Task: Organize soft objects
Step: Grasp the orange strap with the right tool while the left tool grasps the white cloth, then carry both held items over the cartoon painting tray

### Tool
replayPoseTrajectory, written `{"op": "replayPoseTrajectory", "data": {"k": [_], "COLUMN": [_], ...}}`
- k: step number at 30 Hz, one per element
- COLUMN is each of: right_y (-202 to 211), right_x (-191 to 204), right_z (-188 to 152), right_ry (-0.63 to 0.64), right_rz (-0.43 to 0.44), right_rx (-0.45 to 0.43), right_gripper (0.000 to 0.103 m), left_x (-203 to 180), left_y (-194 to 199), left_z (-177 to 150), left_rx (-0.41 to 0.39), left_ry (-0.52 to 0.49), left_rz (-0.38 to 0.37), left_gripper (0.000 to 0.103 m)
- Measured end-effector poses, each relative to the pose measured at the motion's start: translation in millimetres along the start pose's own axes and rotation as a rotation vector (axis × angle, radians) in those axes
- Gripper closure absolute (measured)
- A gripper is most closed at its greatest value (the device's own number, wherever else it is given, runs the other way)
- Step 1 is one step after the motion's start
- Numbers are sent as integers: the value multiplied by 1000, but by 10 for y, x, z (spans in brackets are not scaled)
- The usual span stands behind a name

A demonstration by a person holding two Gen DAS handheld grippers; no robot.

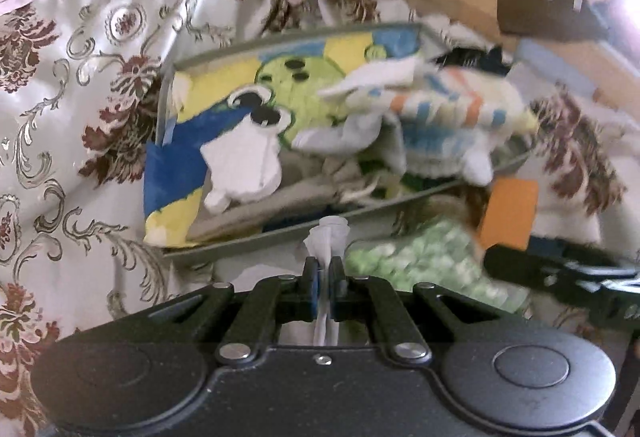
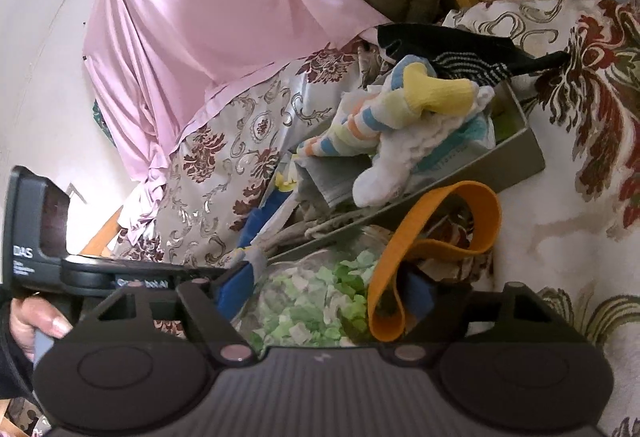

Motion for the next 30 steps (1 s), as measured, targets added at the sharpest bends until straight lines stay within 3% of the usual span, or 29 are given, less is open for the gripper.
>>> {"op": "replayPoseTrajectory", "data": {"k": [8,15,21,30], "right_y": [19,33,74,264], "right_x": [-97,-124,-86,77], "right_z": [-13,-22,-19,286], "right_ry": [-27,9,59,83], "right_rz": [-52,-126,-148,-105], "right_rx": [-8,3,-12,-147], "right_gripper": [51,83,89,90], "left_x": [-164,-300,-456,-638], "left_y": [144,243,266,315], "left_z": [120,154,159,316], "left_rx": [-63,-81,-97,-156], "left_ry": [18,31,54,89], "left_rz": [-25,-47,-68,-111], "left_gripper": [99,99,99,99]}}
Point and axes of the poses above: each gripper's, at about its wrist camera, not at the fingertips, and y roughly against the way its jaws point, x to its left, z to its top, the point moved 7 cm from there along -y, roughly the way its jaws point, and after that the axes turned 12 degrees about y, right-handed, at the moved point
